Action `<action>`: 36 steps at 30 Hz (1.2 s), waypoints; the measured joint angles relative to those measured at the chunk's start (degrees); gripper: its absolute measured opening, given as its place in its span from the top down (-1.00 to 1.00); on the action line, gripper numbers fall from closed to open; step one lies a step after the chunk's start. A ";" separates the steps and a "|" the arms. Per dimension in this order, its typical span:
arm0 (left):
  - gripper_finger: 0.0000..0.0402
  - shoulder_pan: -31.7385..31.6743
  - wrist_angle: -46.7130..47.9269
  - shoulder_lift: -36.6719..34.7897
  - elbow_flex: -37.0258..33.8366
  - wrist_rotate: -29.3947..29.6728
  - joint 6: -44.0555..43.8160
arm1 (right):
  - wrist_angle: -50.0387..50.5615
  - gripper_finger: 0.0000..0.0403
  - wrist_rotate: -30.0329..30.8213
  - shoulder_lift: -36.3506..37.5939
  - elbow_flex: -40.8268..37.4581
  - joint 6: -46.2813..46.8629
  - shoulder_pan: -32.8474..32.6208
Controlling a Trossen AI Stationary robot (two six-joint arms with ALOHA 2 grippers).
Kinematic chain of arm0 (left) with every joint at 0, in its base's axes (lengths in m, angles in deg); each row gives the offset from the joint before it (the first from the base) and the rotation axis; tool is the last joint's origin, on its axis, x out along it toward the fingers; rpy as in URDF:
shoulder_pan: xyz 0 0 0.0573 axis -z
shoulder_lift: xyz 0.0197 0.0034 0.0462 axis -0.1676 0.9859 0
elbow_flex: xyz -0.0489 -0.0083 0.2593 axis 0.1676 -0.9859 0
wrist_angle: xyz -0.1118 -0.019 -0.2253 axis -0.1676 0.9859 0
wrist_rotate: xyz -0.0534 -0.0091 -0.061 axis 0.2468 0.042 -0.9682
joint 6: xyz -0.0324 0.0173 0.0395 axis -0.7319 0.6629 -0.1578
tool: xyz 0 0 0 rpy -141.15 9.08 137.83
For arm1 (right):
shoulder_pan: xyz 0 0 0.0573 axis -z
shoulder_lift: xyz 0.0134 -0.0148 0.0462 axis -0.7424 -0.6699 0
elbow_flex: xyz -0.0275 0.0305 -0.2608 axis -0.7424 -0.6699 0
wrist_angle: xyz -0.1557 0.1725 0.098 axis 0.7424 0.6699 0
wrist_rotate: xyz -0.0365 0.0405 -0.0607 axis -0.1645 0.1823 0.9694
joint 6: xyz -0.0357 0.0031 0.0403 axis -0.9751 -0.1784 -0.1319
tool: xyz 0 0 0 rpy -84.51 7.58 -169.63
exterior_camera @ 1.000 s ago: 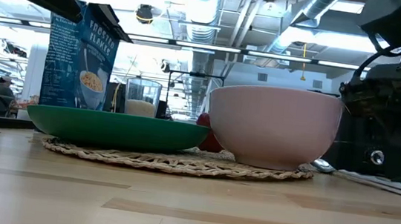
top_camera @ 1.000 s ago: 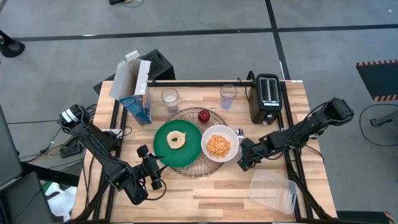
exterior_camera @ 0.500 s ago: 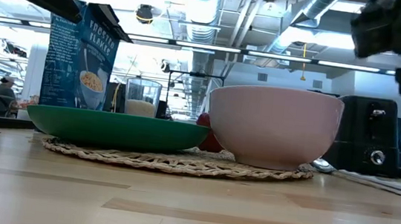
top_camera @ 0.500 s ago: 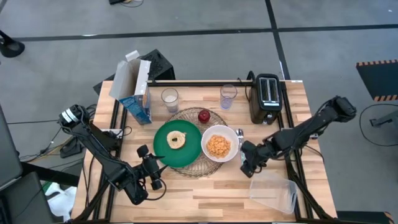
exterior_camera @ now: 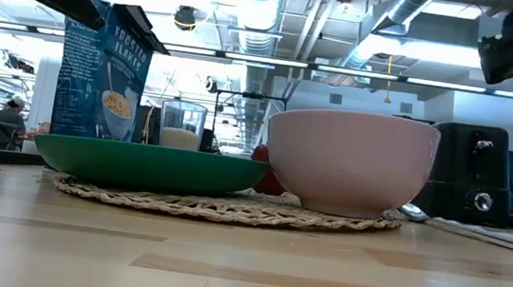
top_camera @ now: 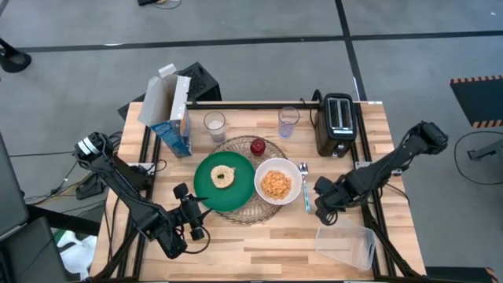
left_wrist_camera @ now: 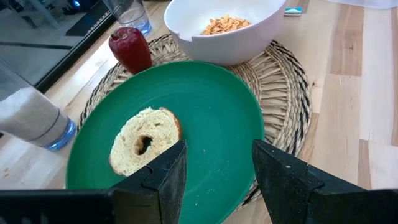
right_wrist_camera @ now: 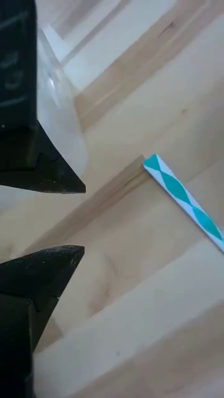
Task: Arrange a breakfast setting
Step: Adjust the transparent bin on the table
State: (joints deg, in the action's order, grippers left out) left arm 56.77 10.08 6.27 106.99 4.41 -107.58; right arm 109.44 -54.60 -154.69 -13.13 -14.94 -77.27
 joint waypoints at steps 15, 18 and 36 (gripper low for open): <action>0.15 -0.01 -0.04 0.00 0.00 -0.09 -0.17 | -7.48 0.14 -5.26 -4.67 -0.58 -2.63 -4.61; 0.15 -0.01 -0.04 0.00 0.00 -0.02 -0.18 | -8.63 0.14 -5.95 -4.84 -0.55 -3.03 -5.30; 0.15 -0.01 -0.03 0.00 0.07 -0.93 1.06 | -12.25 0.14 -11.91 -4.82 2.33 -3.77 -3.99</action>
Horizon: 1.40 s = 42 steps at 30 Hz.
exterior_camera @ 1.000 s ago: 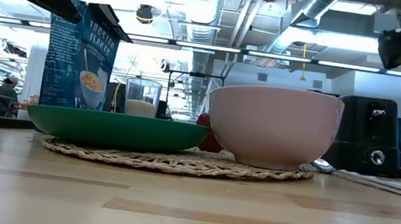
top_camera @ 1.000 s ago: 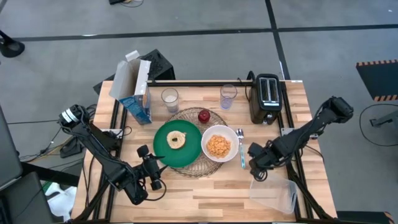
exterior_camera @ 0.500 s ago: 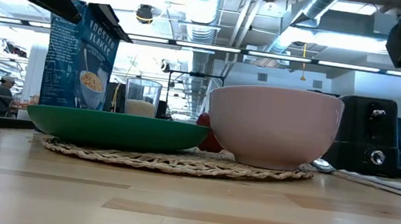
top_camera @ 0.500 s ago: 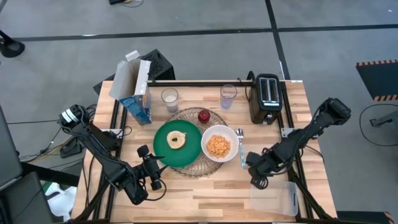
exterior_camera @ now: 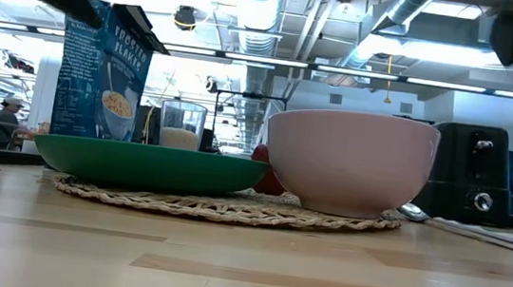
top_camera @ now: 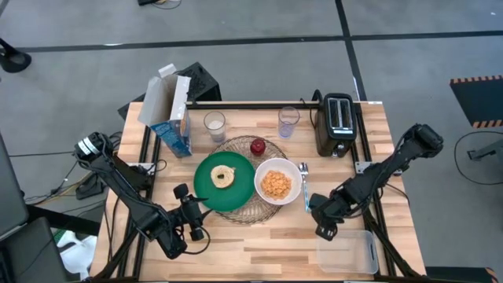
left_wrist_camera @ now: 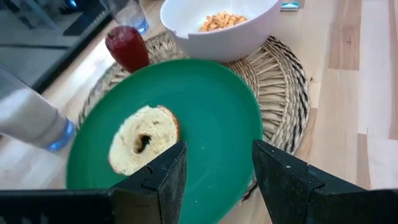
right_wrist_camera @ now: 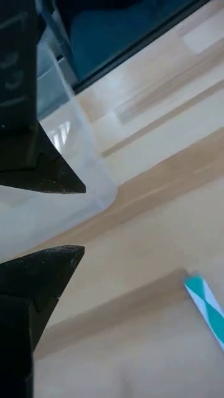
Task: Arrange a breakfast setting
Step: Adjust the transparent bin on the table, then return to Home Position
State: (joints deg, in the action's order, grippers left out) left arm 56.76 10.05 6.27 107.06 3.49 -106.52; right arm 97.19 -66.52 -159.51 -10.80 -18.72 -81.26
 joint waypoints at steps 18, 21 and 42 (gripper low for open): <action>0.81 -17.39 -14.96 -29.86 -7.93 -19.71 42.38 | -14.03 0.66 7.63 7.79 7.26 -40.52 21.17; 0.97 -25.52 -29.84 -38.48 -16.81 -34.13 50.62 | -20.12 0.82 6.31 10.41 4.20 -46.18 25.41; 1.00 -41.88 -52.29 -66.89 -46.35 -45.50 56.75 | -47.65 0.71 1.61 37.80 -22.02 -58.38 37.66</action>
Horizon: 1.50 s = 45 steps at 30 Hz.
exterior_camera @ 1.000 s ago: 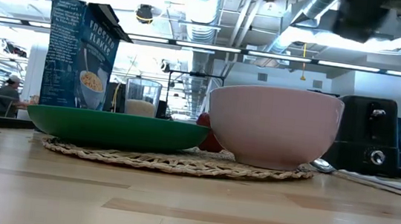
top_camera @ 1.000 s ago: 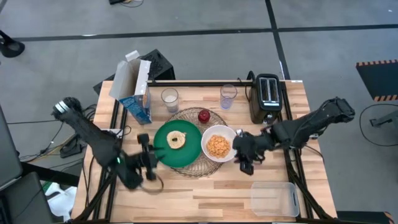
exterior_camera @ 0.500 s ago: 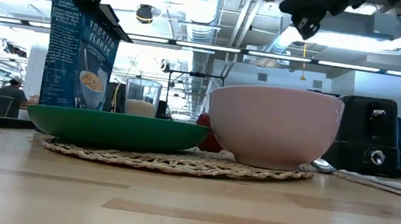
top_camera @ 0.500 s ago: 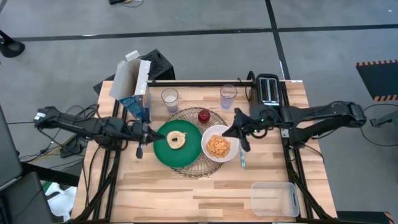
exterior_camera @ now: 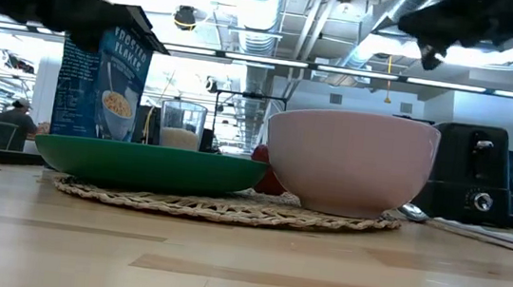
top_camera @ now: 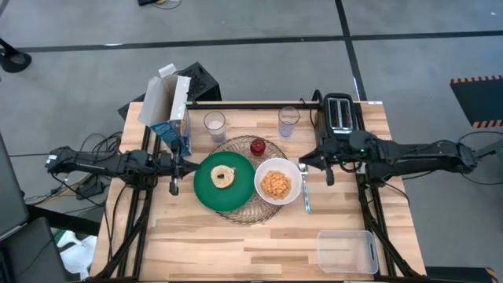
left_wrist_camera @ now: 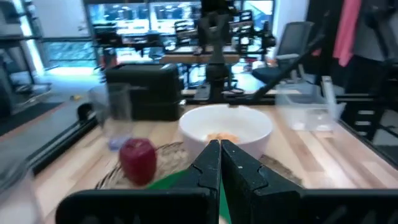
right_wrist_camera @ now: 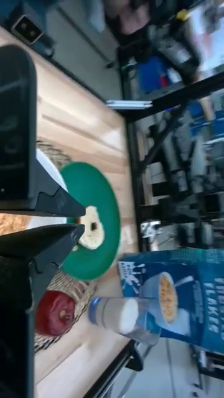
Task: Arrange a breakfast setting
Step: Return to Home Position
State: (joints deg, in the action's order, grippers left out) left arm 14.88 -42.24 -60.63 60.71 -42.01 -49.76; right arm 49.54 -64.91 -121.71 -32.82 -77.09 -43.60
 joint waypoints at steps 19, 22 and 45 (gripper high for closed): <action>1.00 0.00 3.93 -18.22 -8.68 8.31 -2.73 | -12.09 0.71 4.32 31.95 -27.30 5.85 1.46; 1.00 0.00 3.86 -18.51 -8.68 8.08 -3.17 | -8.57 0.71 4.45 38.46 -29.00 7.22 1.38; 1.00 -0.04 3.72 -18.06 -8.68 9.07 -3.59 | -1.34 0.71 14.85 39.15 -28.91 13.30 1.31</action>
